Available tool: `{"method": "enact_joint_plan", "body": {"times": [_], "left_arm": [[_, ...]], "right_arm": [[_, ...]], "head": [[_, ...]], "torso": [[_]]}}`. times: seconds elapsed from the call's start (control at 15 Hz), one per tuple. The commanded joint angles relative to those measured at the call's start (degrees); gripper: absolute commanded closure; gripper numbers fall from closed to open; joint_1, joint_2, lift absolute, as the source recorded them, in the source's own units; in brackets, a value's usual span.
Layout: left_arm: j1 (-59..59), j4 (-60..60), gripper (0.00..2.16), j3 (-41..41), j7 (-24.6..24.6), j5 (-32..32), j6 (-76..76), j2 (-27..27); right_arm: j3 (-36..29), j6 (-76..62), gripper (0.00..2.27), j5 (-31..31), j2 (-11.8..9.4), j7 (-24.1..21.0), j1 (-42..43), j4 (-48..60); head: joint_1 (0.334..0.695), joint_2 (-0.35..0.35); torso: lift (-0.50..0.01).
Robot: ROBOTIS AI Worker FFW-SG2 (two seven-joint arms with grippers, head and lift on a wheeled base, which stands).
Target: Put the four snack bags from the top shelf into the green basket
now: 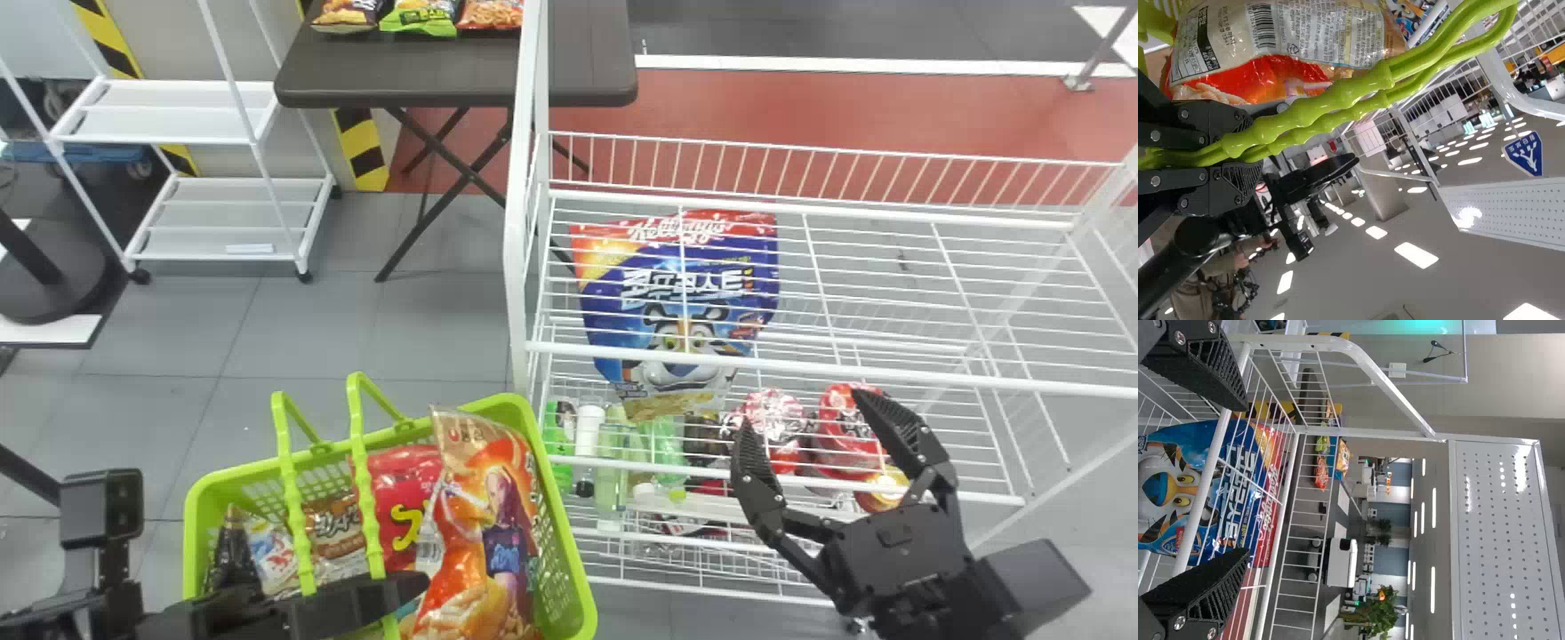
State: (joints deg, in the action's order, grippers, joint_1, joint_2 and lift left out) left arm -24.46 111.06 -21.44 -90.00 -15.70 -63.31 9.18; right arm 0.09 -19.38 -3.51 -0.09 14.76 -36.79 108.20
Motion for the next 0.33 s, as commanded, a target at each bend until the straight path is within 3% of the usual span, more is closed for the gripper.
{"method": "enact_joint_plan", "body": {"times": [0.0, 0.27], "left_arm": [[-0.76, 0.20, 2.15, -0.36, -0.57, -0.64, 0.24, 0.22], [-1.11, 0.47, 2.15, -0.80, -0.57, -0.91, 0.24, 0.31]], "right_arm": [[0.09, -0.35, 0.05, 0.00, 0.14, 0.00, -0.13, -0.27], [0.44, -1.40, 0.05, 0.00, 0.14, 0.00, -0.13, -0.71]], "head": [[0.695, 0.022], [0.695, 0.035]], "torso": [[0.000], [0.000]]}}
